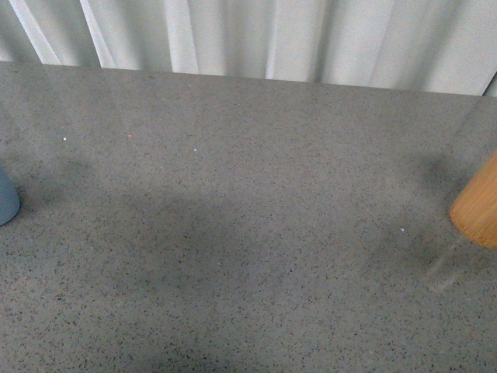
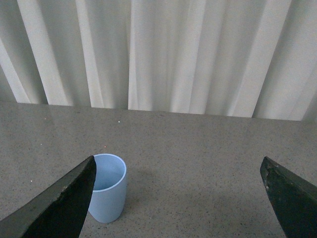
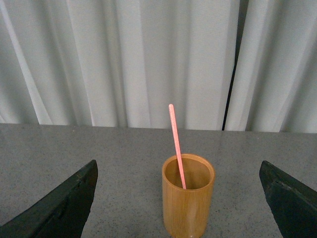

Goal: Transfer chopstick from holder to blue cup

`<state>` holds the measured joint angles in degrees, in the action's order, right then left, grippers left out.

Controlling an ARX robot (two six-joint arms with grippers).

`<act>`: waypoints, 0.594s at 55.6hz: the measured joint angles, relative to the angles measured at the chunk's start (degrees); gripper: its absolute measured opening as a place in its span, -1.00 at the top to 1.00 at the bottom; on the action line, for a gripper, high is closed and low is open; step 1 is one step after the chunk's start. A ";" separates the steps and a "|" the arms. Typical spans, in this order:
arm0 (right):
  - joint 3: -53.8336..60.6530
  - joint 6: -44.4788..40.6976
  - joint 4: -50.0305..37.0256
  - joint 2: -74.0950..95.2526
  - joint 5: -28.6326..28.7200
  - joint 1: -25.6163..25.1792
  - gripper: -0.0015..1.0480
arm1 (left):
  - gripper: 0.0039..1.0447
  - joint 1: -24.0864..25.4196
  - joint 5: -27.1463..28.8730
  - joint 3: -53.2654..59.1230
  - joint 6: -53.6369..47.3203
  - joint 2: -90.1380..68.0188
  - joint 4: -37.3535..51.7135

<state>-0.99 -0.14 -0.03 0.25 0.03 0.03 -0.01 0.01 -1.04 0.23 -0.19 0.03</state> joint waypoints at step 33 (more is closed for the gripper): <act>0.00 0.02 0.00 0.00 0.00 0.00 -0.81 | -0.87 -1.14 3.85 -0.61 1.60 -1.27 -2.14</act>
<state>-0.99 -0.12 -0.03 0.25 0.03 0.03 -1.15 3.86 -1.65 1.83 -1.45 -2.11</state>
